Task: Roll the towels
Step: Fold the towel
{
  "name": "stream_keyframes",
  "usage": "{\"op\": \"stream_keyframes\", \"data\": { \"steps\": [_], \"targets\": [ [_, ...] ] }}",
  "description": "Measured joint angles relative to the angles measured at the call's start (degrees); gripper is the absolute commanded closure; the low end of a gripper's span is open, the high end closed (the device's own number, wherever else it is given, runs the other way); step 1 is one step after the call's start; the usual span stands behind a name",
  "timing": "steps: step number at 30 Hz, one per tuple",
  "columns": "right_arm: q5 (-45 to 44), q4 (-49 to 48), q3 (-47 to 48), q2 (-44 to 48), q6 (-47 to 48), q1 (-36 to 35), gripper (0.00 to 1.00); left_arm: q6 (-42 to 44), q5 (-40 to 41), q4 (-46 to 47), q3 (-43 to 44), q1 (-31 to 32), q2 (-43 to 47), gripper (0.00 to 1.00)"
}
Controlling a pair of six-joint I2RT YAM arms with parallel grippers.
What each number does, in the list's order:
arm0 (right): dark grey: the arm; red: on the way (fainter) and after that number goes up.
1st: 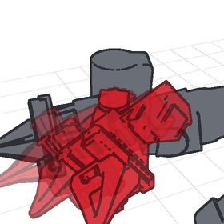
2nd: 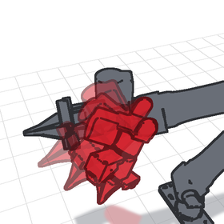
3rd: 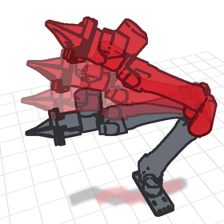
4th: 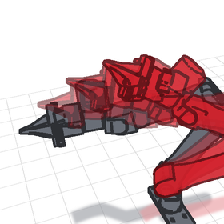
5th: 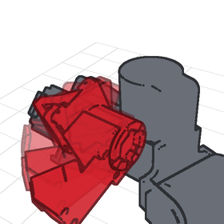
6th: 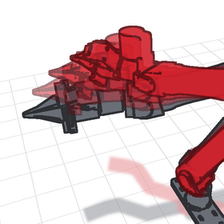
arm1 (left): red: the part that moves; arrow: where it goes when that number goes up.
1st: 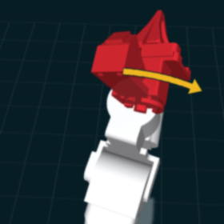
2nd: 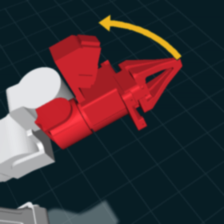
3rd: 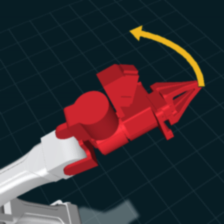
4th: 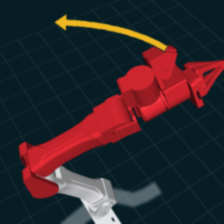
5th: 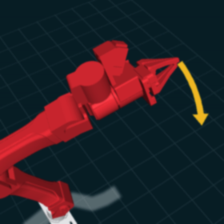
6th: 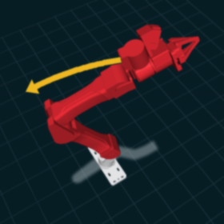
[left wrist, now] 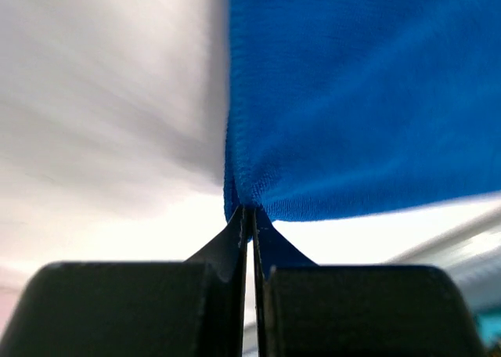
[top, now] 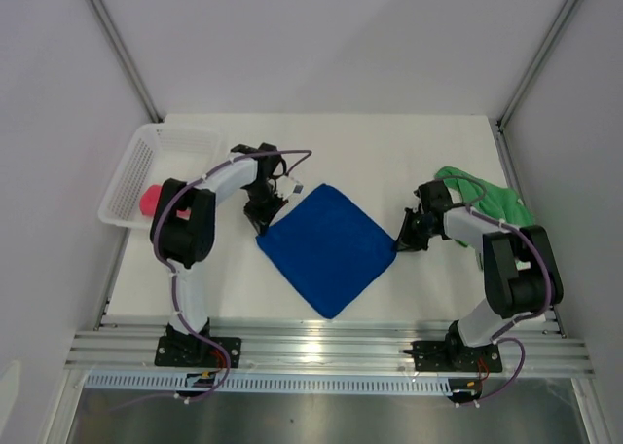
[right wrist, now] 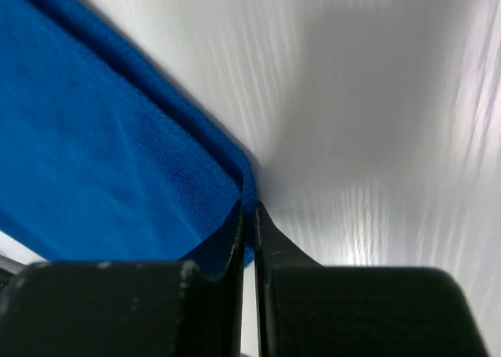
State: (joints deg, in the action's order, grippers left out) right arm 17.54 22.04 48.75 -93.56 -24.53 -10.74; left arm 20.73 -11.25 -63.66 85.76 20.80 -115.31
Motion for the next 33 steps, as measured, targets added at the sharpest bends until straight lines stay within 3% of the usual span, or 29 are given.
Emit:
{"op": "stream_keyframes", "data": {
  "steps": [3, 8, 14, 15, 18, 19, 20, 23, 26, 29, 33],
  "targets": [
    [-1.2, 0.0, -5.8, 5.9, -3.0, -2.5, 0.95, 1.5, 4.3, 0.7, 6.4, -0.1, -3.0, 0.99],
    [-3.4, -0.4, -13.9, 15.0, -12.1, -12.7, 0.92, 5.1, 10.0, 2.4, 14.4, 0.1, -8.8, 0.99],
    [-5.1, -1.4, -17.1, 19.8, -22.7, -21.9, 0.74, 10.2, 14.7, 4.6, 17.3, 1.8, -11.6, 0.99],
    [-5.3, -1.4, -17.2, 20.1, -23.9, -22.5, 0.64, 11.0, 15.5, 4.8, 17.7, 2.3, -11.8, 0.99],
    [-6.6, -0.7, -17.1, 20.6, -26.0, -23.1, 0.52, 13.5, 17.5, 5.7, 19.1, 4.1, -12.3, 0.71],
    [-7.2, 0.3, -16.9, 20.8, -26.0, -23.1, 0.50, 14.2, 18.0, 5.9, 19.4, 4.7, -12.4, 0.58],
    [-7.8, 1.7, -16.4, 21.1, -25.9, -23.0, 0.50, 14.7, 18.4, 5.9, 19.6, 5.0, -12.4, 0.53],
    [-9.6, 6.2, -12.2, 21.6, -22.9, -21.1, 0.47, 15.2, 19.1, 5.8, 19.6, 5.9, -12.1, 0.47],
    [-8.9, 7.8, -4.9, 20.2, -17.5, -16.0, 0.54, 15.4, 19.8, 5.0, 18.4, 5.7, -9.7, 0.45],
    [-8.4, 7.6, 7.5, 12.2, -11.2, -10.9, 0.62, 15.3, 19.8, 3.3, 18.4, 5.6, -5.1, 0.45],
    [-7.1, 4.7, 23.8, -1.6, -4.8, -8.5, 0.60, 15.3, 15.5, 0.8, 15.6, 6.1, 6.9, 0.45]
  ]
}}
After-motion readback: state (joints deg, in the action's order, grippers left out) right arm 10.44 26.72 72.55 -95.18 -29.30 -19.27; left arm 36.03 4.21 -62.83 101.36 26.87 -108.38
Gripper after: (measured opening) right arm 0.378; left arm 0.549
